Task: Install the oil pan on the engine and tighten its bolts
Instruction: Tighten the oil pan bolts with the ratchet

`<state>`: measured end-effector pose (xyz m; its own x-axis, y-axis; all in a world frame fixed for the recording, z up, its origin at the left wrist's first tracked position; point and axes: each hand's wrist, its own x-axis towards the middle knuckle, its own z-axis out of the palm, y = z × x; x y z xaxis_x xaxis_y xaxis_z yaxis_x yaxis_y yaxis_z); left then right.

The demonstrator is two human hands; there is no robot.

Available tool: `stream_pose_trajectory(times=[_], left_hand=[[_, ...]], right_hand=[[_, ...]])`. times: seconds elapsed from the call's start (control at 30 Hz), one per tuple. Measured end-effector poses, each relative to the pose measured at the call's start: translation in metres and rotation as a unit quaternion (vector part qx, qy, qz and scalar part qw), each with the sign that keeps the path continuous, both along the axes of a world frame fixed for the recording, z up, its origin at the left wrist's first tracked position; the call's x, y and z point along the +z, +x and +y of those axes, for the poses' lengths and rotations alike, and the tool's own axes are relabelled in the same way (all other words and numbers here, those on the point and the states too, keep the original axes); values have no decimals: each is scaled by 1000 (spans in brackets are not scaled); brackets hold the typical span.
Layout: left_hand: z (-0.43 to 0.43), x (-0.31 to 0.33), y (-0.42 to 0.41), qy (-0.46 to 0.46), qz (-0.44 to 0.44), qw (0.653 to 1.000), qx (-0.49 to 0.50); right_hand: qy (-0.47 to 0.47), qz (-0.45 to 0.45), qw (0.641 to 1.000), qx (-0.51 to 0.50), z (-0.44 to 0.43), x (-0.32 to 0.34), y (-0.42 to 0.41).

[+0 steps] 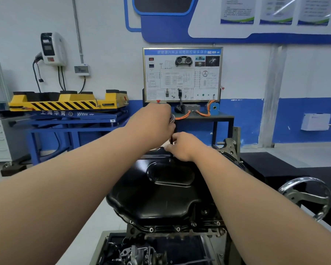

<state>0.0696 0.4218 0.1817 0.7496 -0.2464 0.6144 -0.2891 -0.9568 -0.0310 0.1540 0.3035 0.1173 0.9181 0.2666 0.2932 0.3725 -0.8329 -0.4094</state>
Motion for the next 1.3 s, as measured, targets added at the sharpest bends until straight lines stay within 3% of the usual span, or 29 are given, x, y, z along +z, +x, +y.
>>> stream_pose_trajectory(times=[0.13,0.33,0.7,1.0,1.3], left_hand=[[-8,5,4,-23,2,999,-24],[-9,-12,22,-80,21,995,-53],[-16,0,22,-45,8,997,-56],[-22,5,19,-15,30,999,-32],[-27,4,17,28,7,998,-54]], right_hand=[[-79,26,996,-24,0,8,14],[-91,101,988,-73,-8,2,33],[-41,9,991,-130,-12,-2,33],[-17,22,989,-145,-12,-1,30],[-16,-21,992,-123,-18,-3,31]])
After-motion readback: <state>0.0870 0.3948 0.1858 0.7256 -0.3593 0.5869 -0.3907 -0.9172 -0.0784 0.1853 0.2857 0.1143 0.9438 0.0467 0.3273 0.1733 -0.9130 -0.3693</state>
